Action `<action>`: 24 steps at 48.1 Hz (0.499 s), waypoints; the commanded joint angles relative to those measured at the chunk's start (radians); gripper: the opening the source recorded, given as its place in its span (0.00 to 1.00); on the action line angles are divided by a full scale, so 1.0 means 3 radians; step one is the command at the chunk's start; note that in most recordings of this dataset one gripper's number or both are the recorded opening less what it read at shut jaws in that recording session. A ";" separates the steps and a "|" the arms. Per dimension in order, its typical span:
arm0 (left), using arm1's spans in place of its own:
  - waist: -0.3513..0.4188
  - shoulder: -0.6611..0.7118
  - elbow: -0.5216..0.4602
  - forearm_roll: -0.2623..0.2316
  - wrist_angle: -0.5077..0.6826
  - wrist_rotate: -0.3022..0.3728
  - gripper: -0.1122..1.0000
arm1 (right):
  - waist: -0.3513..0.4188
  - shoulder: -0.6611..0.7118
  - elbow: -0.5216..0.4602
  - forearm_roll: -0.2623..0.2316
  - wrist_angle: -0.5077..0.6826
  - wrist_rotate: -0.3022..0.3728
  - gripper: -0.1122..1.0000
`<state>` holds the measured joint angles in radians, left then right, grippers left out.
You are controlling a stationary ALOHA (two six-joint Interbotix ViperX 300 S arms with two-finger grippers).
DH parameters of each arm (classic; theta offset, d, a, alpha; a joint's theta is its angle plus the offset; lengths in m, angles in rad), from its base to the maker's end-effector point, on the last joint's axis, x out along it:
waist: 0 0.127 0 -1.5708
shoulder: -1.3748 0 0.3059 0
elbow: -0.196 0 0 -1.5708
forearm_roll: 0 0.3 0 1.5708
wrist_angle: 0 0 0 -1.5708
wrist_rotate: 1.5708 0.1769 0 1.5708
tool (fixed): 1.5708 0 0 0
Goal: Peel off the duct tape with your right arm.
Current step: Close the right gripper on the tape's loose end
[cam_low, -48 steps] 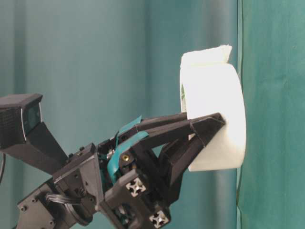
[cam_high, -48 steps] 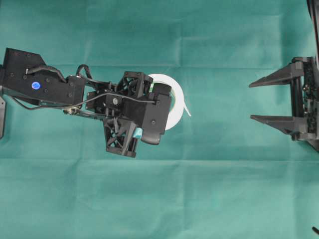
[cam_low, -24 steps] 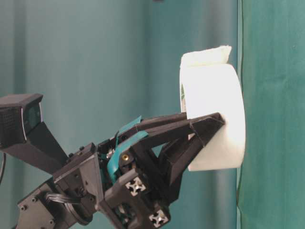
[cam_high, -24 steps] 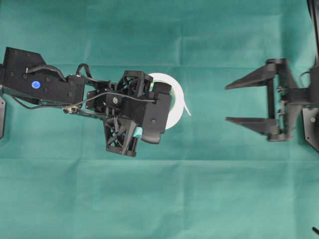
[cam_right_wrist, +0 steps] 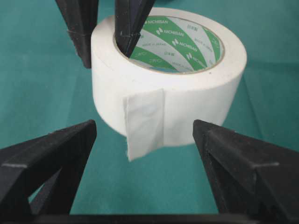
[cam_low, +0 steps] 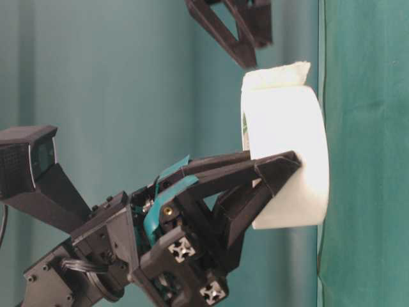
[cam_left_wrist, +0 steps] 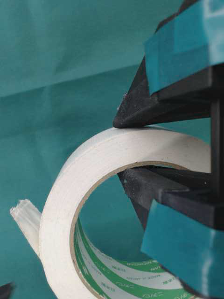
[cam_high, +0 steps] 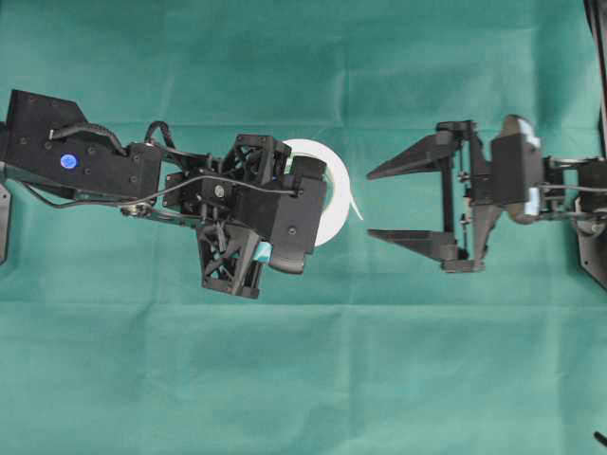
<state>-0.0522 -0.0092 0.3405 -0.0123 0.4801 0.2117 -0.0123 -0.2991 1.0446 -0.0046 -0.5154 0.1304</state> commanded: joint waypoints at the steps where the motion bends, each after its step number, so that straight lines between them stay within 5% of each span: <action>1: 0.0015 -0.0118 -0.0118 0.0005 -0.0020 0.0005 0.30 | 0.0010 0.0061 -0.0118 -0.0005 -0.0036 0.0005 0.72; 24: 0.0015 -0.0118 -0.0118 0.0005 -0.0015 0.0005 0.30 | 0.0010 0.0205 -0.0194 0.0000 -0.0061 0.0005 0.72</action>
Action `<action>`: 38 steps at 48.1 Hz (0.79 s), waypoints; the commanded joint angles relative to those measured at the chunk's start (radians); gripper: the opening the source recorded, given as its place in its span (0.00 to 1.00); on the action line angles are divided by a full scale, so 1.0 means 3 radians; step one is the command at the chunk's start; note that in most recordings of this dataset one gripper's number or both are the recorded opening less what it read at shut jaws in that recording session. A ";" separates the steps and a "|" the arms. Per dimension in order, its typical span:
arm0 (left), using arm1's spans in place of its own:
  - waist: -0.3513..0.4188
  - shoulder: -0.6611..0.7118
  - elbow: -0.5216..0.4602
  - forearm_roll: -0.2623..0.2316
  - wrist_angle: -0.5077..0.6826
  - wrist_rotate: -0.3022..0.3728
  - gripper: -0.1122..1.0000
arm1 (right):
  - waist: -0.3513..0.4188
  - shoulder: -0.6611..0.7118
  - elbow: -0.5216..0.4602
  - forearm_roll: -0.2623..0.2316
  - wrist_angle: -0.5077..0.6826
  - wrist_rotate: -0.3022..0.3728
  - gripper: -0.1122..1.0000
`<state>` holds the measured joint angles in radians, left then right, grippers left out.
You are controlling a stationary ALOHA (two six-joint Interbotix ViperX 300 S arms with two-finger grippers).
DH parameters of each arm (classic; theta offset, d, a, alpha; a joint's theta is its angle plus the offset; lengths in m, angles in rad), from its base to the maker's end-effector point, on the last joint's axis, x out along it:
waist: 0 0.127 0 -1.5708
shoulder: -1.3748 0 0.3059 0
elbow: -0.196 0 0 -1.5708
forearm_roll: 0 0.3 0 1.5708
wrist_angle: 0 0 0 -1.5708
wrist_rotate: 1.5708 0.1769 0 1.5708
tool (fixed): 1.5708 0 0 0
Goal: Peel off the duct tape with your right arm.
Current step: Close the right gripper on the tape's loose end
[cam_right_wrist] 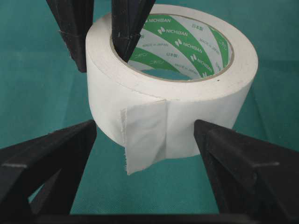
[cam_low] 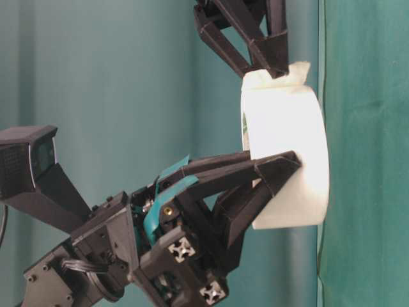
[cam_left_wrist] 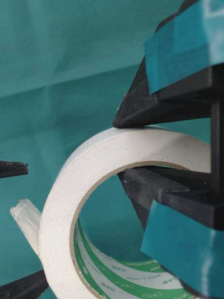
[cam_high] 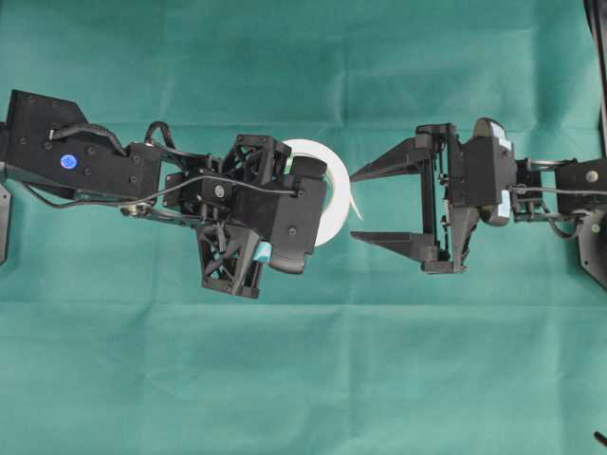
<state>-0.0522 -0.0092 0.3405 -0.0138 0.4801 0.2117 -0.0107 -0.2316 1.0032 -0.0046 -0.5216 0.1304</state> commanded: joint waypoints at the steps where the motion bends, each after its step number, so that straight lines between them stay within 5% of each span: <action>1: 0.0015 -0.0123 -0.0118 0.0010 -0.0020 0.0005 0.30 | 0.0005 -0.0015 -0.0056 -0.0005 -0.0051 0.0005 0.72; 10: 0.0005 -0.0123 -0.0112 0.0010 -0.0015 0.0005 0.30 | 0.0005 -0.0020 -0.0046 -0.0005 -0.0051 0.0000 0.64; 21: -0.0010 -0.0123 -0.0112 0.0010 -0.0015 0.0010 0.30 | -0.0005 -0.0020 -0.0046 -0.0005 -0.0056 0.0000 0.18; 38: -0.0010 -0.0128 -0.0118 0.0010 -0.0015 0.0010 0.30 | -0.0010 -0.0020 -0.0020 0.0000 -0.0056 0.0000 0.13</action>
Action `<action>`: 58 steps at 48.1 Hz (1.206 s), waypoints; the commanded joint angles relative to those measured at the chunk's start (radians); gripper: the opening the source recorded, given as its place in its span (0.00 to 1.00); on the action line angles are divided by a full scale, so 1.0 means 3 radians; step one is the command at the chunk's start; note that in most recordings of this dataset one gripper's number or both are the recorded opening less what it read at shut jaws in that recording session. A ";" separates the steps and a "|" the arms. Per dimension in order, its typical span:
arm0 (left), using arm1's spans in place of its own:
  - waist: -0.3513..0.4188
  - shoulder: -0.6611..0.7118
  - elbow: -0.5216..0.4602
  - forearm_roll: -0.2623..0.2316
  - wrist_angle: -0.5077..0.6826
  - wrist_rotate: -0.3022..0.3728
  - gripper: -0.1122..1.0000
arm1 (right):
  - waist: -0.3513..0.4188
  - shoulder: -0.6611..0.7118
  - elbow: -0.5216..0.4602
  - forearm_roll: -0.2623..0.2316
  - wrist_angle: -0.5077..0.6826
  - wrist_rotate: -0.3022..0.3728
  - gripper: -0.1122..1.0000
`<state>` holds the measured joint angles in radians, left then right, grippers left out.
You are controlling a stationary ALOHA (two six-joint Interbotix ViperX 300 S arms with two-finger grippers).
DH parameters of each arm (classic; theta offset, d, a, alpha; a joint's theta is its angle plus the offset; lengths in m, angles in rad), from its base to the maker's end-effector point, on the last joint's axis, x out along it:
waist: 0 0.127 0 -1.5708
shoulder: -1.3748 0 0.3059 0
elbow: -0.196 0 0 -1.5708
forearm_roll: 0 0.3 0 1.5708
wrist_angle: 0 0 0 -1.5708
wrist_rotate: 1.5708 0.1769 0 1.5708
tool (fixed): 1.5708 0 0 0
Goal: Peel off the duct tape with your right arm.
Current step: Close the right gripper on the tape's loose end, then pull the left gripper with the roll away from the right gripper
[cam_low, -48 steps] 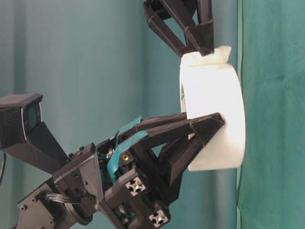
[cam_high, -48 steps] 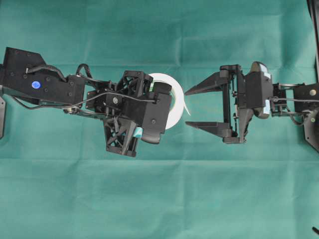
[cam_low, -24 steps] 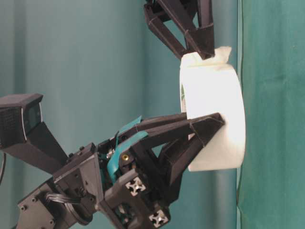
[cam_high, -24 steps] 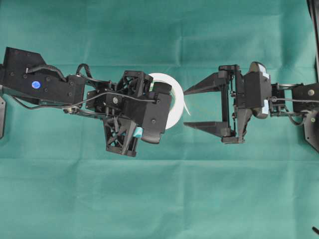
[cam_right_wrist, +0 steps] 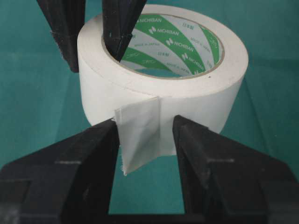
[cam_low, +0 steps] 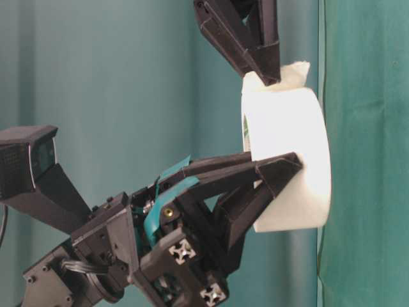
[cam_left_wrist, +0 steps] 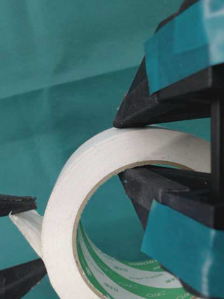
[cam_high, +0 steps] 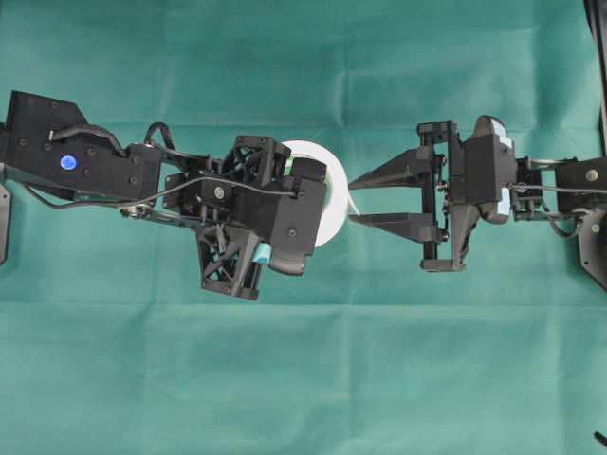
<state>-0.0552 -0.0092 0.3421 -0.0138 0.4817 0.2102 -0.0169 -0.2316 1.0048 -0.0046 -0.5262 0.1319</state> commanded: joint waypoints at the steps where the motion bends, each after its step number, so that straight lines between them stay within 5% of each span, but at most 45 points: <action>1: -0.0005 -0.0128 -0.0123 0.0010 -0.0020 0.0015 0.30 | 0.0005 -0.0020 -0.0026 -0.0005 -0.0041 -0.0005 0.13; 58: -0.0077 -0.0128 -0.0153 0.0010 0.0015 0.0020 0.30 | -0.0128 0.0000 -0.0015 0.0061 -0.0041 -0.0005 0.02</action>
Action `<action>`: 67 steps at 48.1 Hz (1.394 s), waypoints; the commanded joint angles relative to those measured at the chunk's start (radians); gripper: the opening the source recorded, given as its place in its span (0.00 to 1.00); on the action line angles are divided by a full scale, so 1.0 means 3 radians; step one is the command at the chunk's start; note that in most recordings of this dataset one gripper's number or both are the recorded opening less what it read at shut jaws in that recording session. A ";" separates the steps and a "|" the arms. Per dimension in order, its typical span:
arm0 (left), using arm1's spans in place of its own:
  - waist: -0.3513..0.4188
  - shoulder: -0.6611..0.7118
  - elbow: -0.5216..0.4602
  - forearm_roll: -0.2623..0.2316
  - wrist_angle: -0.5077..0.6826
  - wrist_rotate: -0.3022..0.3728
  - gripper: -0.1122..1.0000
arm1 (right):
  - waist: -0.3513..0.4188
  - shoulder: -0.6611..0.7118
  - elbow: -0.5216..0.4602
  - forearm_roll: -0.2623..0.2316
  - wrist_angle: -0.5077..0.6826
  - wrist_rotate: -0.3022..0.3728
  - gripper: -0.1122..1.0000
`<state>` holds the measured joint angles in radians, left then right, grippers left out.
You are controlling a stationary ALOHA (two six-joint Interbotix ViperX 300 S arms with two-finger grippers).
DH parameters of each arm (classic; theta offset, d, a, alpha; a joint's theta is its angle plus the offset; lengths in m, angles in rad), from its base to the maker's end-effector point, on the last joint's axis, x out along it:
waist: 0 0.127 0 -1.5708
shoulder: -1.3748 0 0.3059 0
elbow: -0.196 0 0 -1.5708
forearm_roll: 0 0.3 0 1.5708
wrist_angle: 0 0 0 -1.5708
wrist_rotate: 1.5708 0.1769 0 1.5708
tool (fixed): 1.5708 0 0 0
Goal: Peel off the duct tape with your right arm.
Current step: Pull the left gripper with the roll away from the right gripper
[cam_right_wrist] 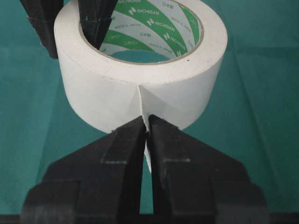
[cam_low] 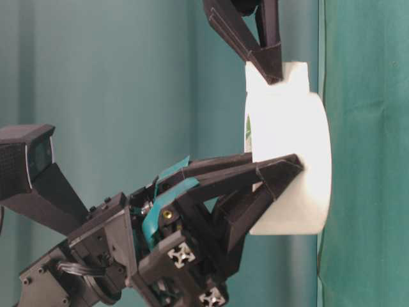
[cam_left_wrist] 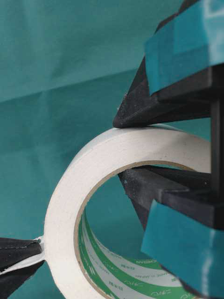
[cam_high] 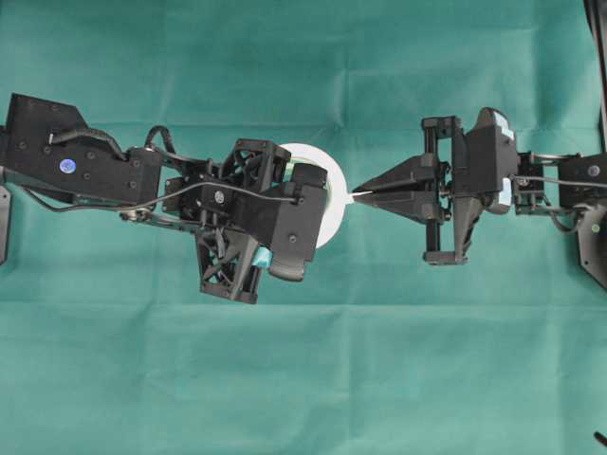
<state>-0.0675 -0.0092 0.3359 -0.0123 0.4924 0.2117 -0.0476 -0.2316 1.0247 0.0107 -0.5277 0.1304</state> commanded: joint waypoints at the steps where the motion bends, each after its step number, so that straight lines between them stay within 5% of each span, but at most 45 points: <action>1: -0.0036 -0.0128 -0.0133 0.0005 -0.0020 0.0020 0.30 | -0.0026 0.0005 -0.0087 0.0010 -0.0036 0.0000 0.02; 48: -0.0051 -0.0128 -0.0153 0.0005 -0.0020 0.0015 0.30 | 0.0061 0.0123 -0.0138 -0.0036 -0.0199 -0.0015 0.02; 67: -0.0174 -0.0128 -0.0184 0.0005 -0.0020 0.0015 0.30 | -0.0148 0.0179 -0.0107 0.0020 -0.0205 -0.0026 0.02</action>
<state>-0.0859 -0.0092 0.3313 -0.0092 0.4955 0.2102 -0.0629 -0.1718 1.0109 0.0077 -0.5783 0.1197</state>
